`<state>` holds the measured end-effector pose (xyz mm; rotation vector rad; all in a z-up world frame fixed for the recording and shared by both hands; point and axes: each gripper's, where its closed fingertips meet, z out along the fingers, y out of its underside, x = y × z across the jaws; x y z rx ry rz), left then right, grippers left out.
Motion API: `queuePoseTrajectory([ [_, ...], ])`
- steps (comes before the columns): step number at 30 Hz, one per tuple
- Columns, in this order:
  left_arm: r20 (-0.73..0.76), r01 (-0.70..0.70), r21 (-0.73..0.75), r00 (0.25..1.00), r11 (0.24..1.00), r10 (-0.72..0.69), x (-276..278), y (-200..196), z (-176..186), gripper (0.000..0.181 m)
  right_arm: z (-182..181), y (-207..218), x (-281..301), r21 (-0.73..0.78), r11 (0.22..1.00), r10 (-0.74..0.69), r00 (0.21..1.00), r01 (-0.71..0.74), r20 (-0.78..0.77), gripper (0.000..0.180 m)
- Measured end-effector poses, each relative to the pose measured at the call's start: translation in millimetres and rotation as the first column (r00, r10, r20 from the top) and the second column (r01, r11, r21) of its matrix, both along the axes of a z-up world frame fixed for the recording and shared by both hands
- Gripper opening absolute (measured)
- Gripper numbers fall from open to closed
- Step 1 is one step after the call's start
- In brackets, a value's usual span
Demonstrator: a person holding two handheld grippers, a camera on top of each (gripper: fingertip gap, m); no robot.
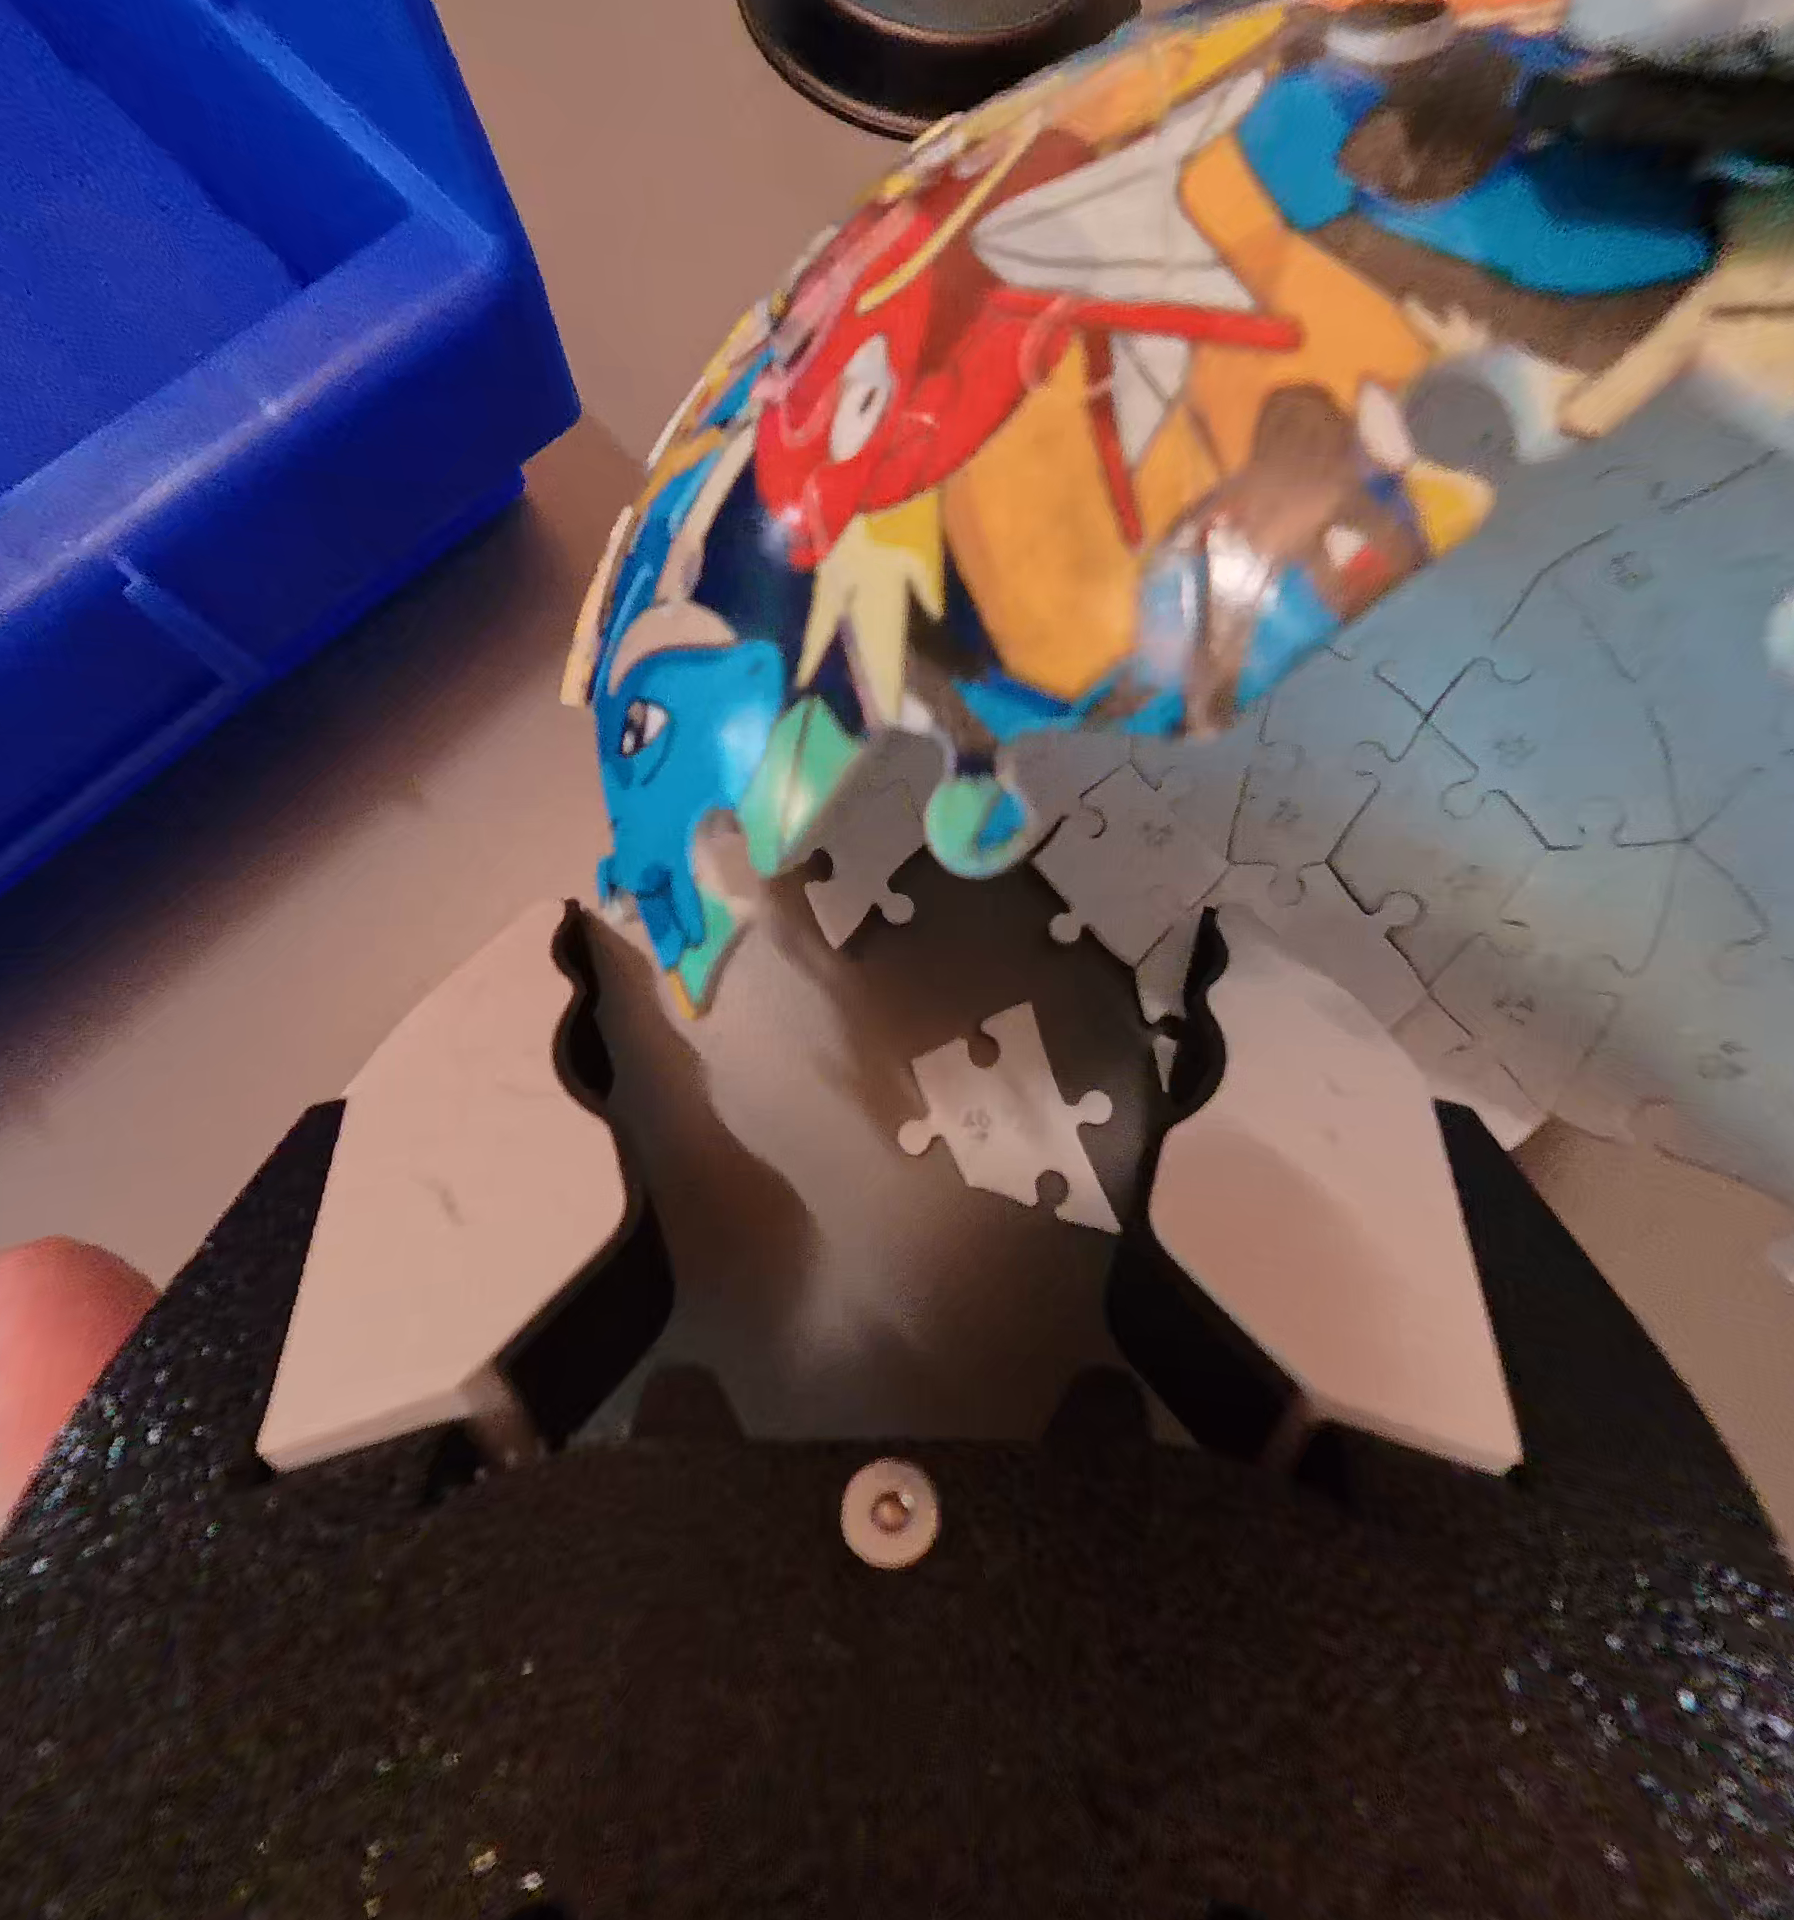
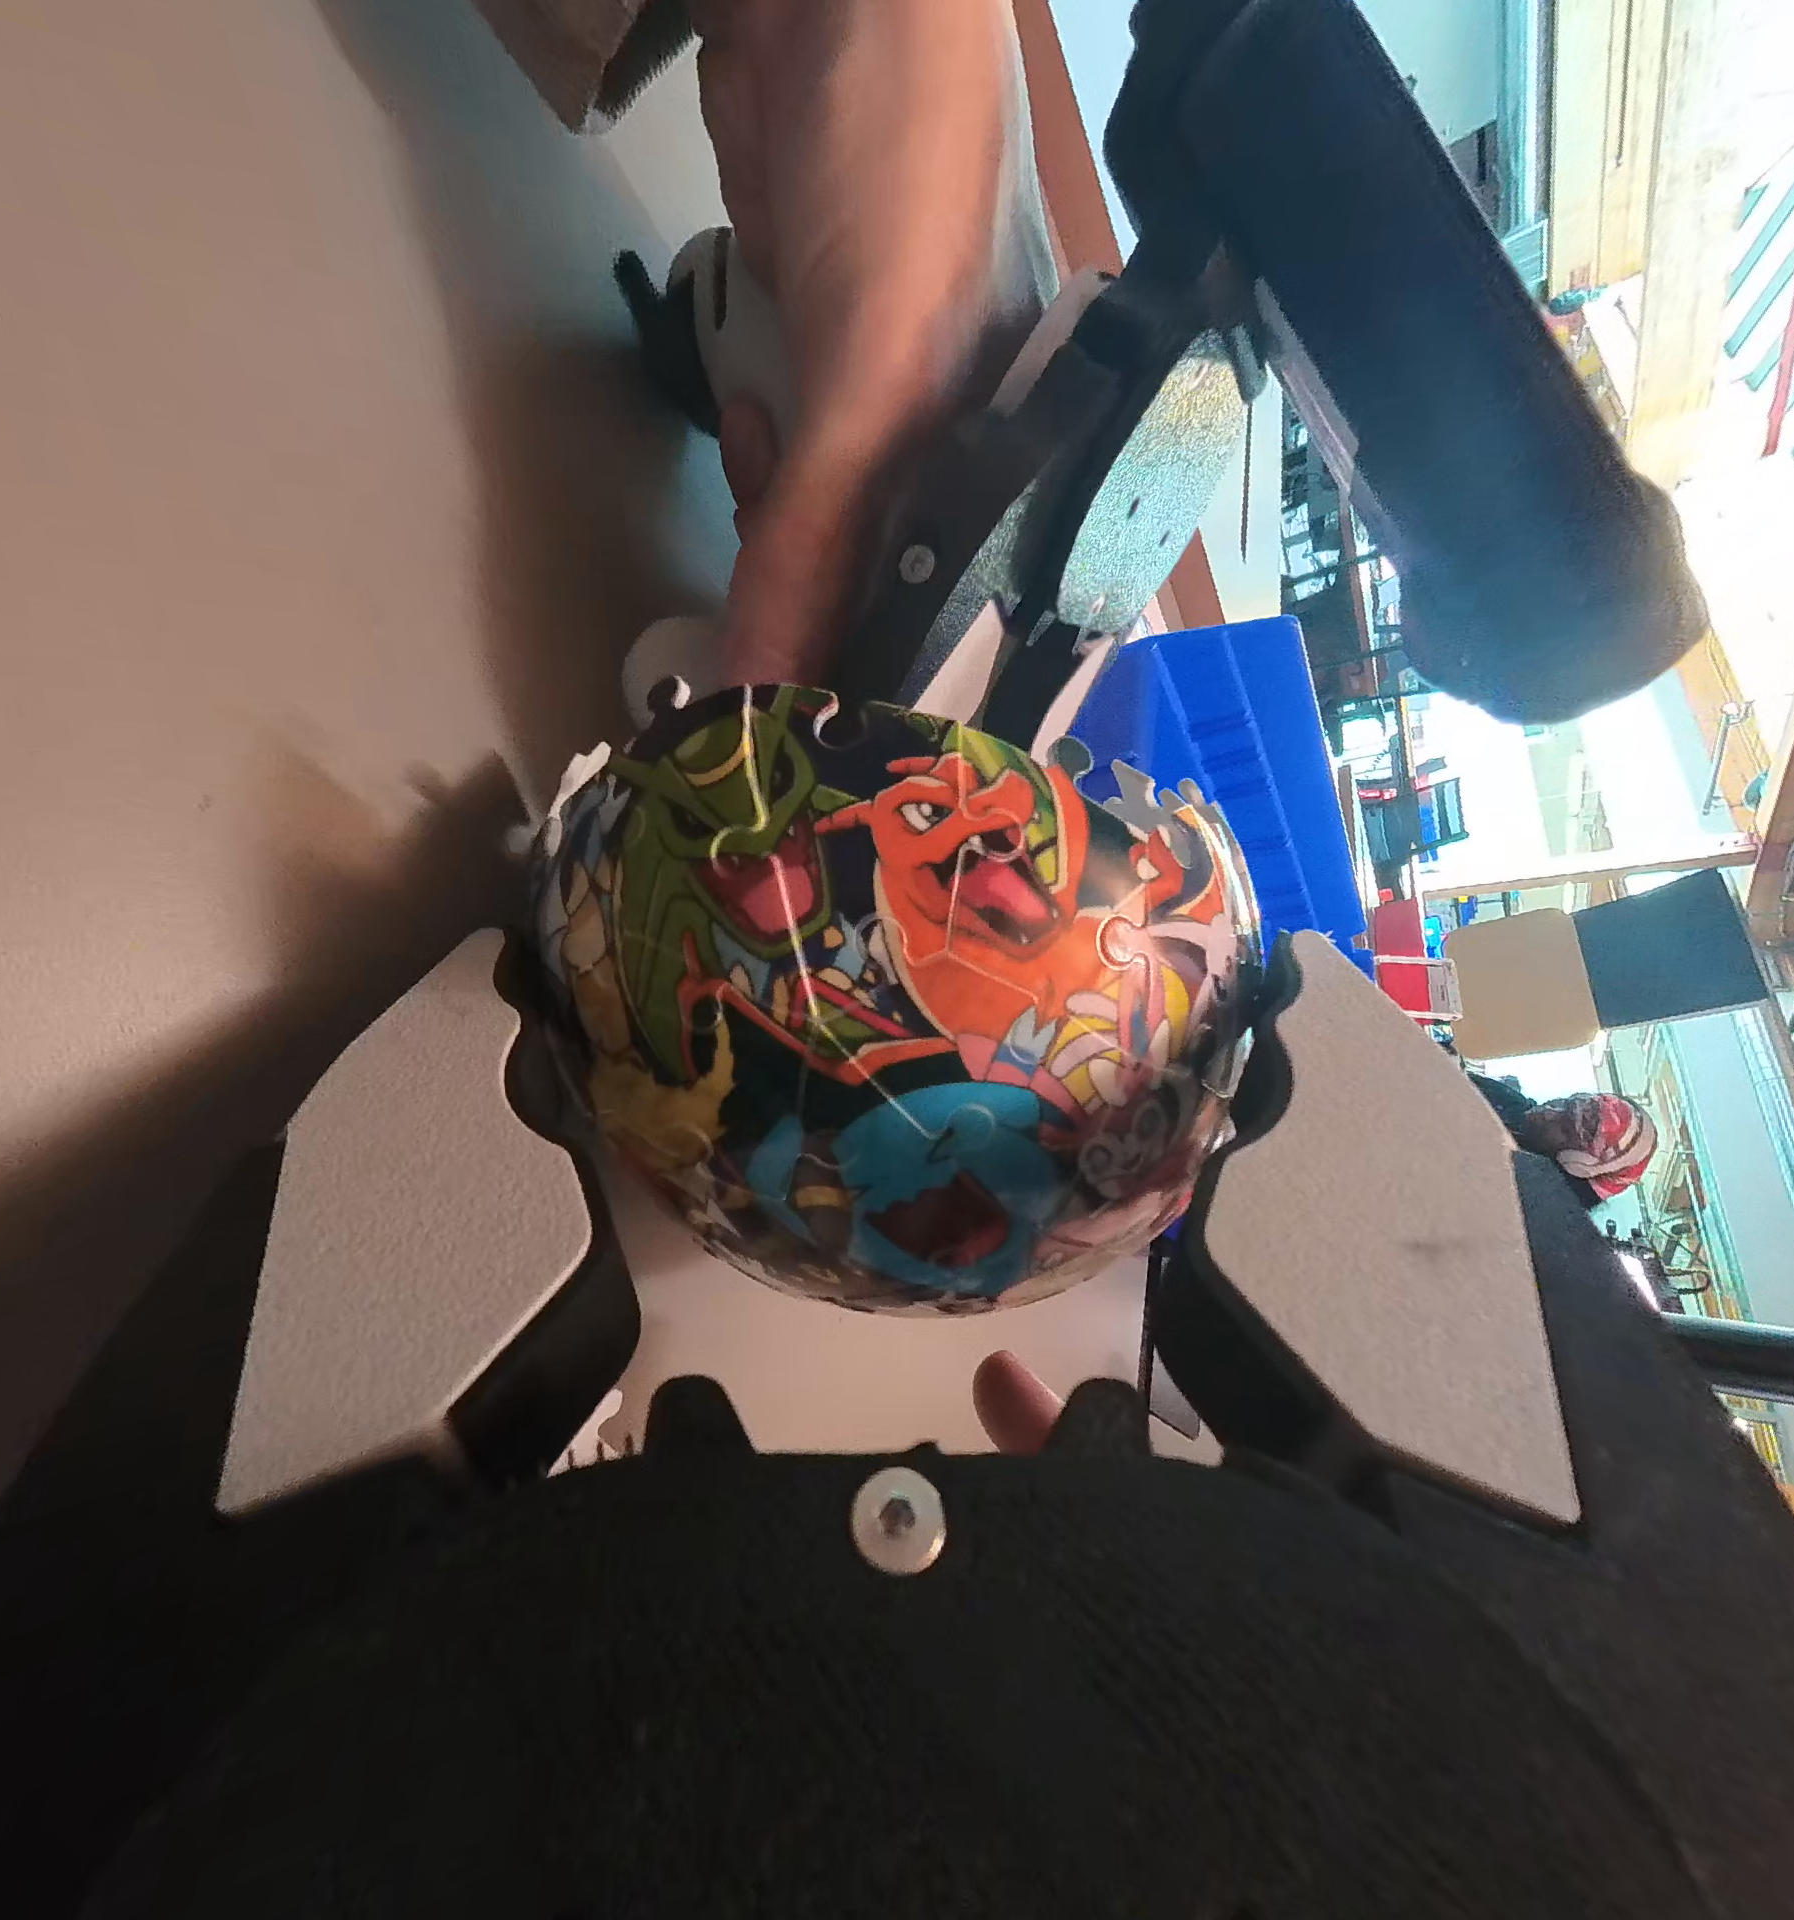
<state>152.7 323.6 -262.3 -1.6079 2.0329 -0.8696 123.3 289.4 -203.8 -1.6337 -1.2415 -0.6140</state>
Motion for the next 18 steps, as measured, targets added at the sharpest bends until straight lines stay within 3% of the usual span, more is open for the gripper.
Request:
queuePoseTrajectory([
  [1, -0.001, -0.001, 0.009, 1.000, 1.000, 0.001, 0, 0, 0, 0.105, 0, 0, 0, 0.000, 1.000, 0.000, 1.000, 0.000, 0.001, 0.128],
  [7, -0.003, 0.013, 0.037, 1.000, 0.999, -0.013, 1, 0, -2, 0.105, 0, 0, -1, 0.002, 1.000, 0.000, 1.000, 0.000, 0.000, 0.128],
  [16, 0.001, 0.102, 0.085, 0.995, 0.991, -0.103, 0, -13, 3, 0.081, -1, 2, 0, 0.002, 1.000, -0.005, 1.000, 0.005, 0.001, 0.129],
  [18, 0.002, 0.090, 0.070, 0.996, 0.993, -0.091, 1, -13, 2, 0.083, -2, 2, 0, 0.003, 1.000, -0.007, 1.000, 0.007, 0.012, 0.129],
])
